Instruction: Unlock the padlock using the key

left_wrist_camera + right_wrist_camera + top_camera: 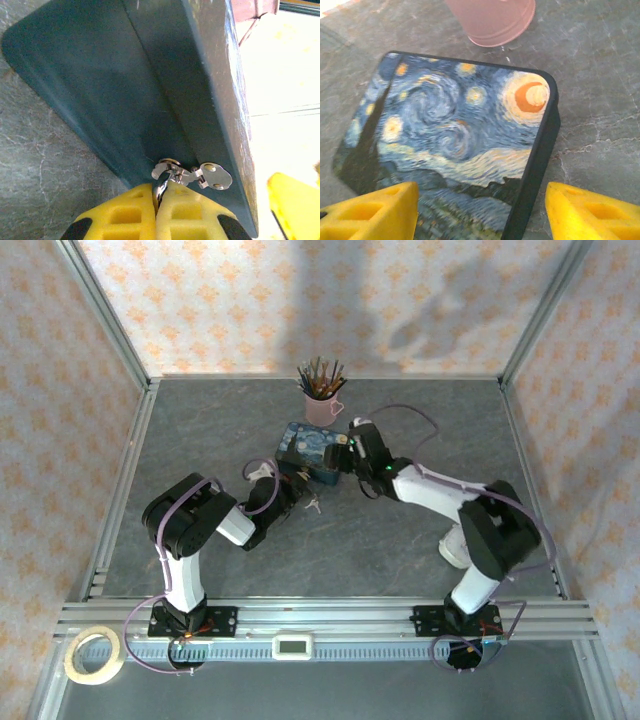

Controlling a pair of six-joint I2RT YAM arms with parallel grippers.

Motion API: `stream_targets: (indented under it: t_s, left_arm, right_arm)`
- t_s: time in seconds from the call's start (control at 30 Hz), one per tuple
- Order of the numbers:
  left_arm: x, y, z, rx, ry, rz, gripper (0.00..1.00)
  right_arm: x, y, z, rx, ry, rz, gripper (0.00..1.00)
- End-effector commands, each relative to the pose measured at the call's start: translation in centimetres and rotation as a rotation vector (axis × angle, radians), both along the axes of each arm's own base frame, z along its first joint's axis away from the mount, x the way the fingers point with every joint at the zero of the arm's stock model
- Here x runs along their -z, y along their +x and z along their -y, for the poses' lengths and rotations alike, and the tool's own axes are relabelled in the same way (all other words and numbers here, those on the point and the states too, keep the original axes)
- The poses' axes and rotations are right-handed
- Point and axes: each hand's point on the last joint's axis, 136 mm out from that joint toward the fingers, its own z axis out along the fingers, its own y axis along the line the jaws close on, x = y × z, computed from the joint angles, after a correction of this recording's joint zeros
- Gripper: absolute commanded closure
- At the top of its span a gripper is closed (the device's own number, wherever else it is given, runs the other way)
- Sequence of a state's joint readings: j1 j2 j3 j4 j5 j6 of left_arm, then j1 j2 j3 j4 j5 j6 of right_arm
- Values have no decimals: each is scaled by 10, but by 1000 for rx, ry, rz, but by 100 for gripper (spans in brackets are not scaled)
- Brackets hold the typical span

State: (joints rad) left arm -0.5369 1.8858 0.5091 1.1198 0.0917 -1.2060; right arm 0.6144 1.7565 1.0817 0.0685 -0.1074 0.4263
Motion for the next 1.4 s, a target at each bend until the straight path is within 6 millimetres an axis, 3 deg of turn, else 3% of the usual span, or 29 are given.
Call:
stream_targets:
  t_s: [0.0,0.13,0.2,0.4,0.57,1.03,1.23,1.27,1.37]
  left_arm:
    - [-4,4,-3,-44,-24,22,100]
    - [-6,3,-4,-58,-43,28,100]
    - [6,1,-7,-72,-35,4,100]
    - [7,-1,-16,-114,-50,6,100]
    - [8,-3,-25,-166,-66,1,100]
    - [10,-6,-54,-331,-115,-12,100]
    - [9,-4,-49,-342,-162,-25,100]
    - [-1,-3,-48,-344,-177,-7,100]
    - [-1,-9,-56,-390,-198,-23,100]
  right_arm:
    - [3,11,6,111,35,1,34]
    - [18,12,9,155,55,-13,35]
    - [27,10,9,163,67,-29,35]
    - [57,1,21,228,66,-76,36]
    - [71,-4,28,267,66,-99,38]
    - [73,-6,48,346,39,-90,40]
    - [68,-4,34,293,86,-94,43]
    - [66,-4,33,286,91,-92,43]
    - [62,-4,34,290,93,-84,43]
